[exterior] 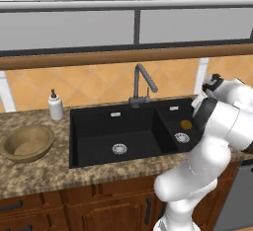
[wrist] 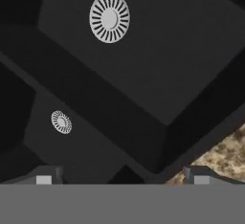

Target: Pick the avocado from the sink and place it in the bowl. Then pick the bowl and place it in the microwave. Then close the microwave door and press the start button.

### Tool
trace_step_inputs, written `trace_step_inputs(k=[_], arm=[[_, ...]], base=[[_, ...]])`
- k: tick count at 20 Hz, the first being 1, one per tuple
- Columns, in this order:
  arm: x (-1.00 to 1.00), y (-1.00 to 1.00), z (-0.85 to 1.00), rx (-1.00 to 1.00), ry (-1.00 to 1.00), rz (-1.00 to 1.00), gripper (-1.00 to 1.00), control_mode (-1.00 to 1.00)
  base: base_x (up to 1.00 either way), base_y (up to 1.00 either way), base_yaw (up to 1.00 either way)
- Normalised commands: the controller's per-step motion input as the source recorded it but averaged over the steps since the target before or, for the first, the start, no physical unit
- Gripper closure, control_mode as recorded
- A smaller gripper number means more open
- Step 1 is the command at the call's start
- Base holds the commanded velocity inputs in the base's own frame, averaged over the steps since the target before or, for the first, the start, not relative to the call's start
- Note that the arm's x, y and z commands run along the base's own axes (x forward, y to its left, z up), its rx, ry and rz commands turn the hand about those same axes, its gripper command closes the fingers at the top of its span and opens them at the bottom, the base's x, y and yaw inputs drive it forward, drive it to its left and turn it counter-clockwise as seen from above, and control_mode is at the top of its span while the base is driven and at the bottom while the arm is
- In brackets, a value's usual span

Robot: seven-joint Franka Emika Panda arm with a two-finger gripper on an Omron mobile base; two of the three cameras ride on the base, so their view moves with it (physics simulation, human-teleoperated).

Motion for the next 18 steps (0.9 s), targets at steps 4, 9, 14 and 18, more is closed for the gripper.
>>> trace_step_inputs(k=[4, 9, 14, 18], arm=[[1.0, -0.29, -0.97, 0.08, 0.16, -0.13, -1.0, -1.0], [0.96, -0.39, -0.45, 0.03, 0.11, -0.15, -1.0, -1.0], [0.92, -0.25, -0.54, 0.0, 0.0, -0.11, -1.0, -1.0], [0.5, -0.03, -0.81, -0.08, 0.0, -0.19, -1.0, -1.0]], base=[[0.0, 0.0, 0.0], [0.0, 0.0, 0.0], [0.0, 0.0, 0.0], [0.0, 0.0, 0.0]])
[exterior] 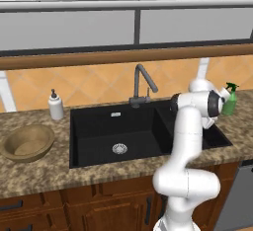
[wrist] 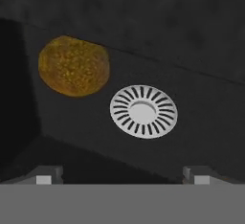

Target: Pick the avocado from the sink and place it in the bowl. Then pick the bowl and place it in the microwave. Then close the microwave door and press the start button.

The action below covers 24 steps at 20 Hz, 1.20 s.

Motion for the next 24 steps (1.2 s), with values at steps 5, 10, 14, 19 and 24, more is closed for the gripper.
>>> trace_step_inputs(k=[5, 10, 14, 19, 24], arm=[[0.27, 0.11, -0.77, -0.23, 0.0, -0.3, -1.0, -1.0], [0.0, 0.75, -0.72, -0.45, 0.0, -0.35, -1.0, -1.0], [0.12, 0.7, -0.7, -0.49, 0.01, -0.26, -1.0, -1.0], [0.04, 0.03, -0.69, -0.32, 0.0, -0.14, -1.0, -1.0], [0.29, -0.26, -0.29, -0.14, 0.0, -0.03, -1.0, -1.0]], base=[[0.0, 0.0, 0.0], [0.0, 0.0, 0.0], [0.0, 0.0, 0.0], [0.0, 0.0, 0.0], [0.0, 0.0, 0.0]])
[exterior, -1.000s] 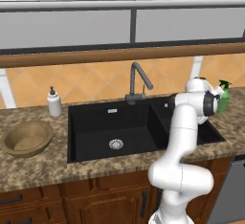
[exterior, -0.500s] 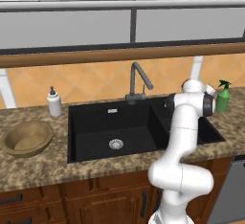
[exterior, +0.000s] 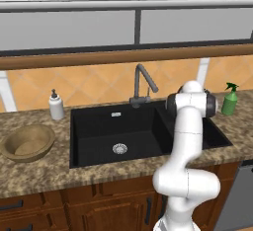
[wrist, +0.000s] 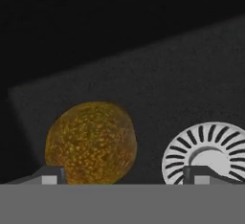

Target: Pick the avocado from the sink and place it in the bowl. Then pick the bowl and place it in the microwave. Then close the microwave door and press the start button.

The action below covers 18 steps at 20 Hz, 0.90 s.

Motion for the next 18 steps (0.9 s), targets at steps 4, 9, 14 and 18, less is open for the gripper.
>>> trace_step_inputs(k=[4, 9, 14, 18], arm=[[0.01, -0.23, -0.36, -0.14, -0.11, 0.0, -1.0, -1.0], [0.01, -0.01, -0.75, -0.16, -0.04, 0.0, 1.0, -1.0], [0.01, 0.05, -0.4, -0.01, 0.0, 0.0, 1.0, -1.0], [-0.23, 0.02, 0.32, 0.04, -0.02, 0.01, 1.0, -1.0]], base=[[0.0, 0.0, 0.0], [0.0, 0.0, 0.0], [0.0, 0.0, 0.0], [0.0, 0.0, 0.0]])
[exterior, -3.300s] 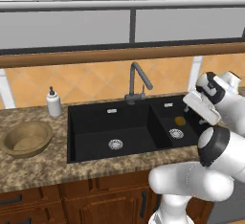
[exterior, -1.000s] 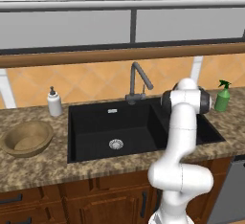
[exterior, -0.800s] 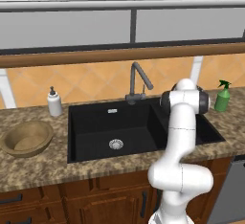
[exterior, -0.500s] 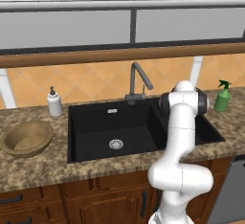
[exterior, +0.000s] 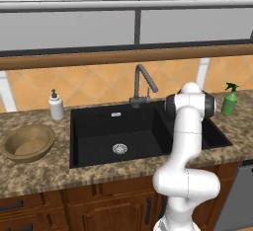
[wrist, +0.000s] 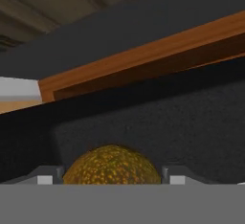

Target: Pick the avocado from the sink and place it in the bowl. Then pick the bowl and place it in the microwave. Then close the microwave door and press the start button.

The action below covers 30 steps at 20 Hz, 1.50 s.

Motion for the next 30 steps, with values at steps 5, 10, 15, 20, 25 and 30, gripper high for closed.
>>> trace_step_inputs(k=[5, 10, 15, 20, 25, 30], arm=[[-0.88, 0.53, 0.98, 0.01, -0.01, 0.07, 1.0, -1.0], [-1.0, 0.53, 1.0, -0.07, -0.03, 0.13, 1.0, -1.0], [-1.0, 0.21, 0.78, -0.16, -0.14, 0.26, 1.0, -1.0], [-1.0, 0.3, 0.69, -0.27, -0.08, 0.38, 1.0, -1.0], [-0.87, 0.76, 0.75, -0.36, 0.02, 0.38, 1.0, -1.0], [-0.38, 1.0, 0.96, -0.25, 0.21, 0.34, 1.0, -1.0]], base=[[0.0, 0.0, 0.0], [0.0, 0.0, 0.0], [0.0, 0.0, 0.0], [0.0, 0.0, 0.0], [0.0, 0.0, 0.0], [0.0, 0.0, 0.0]])
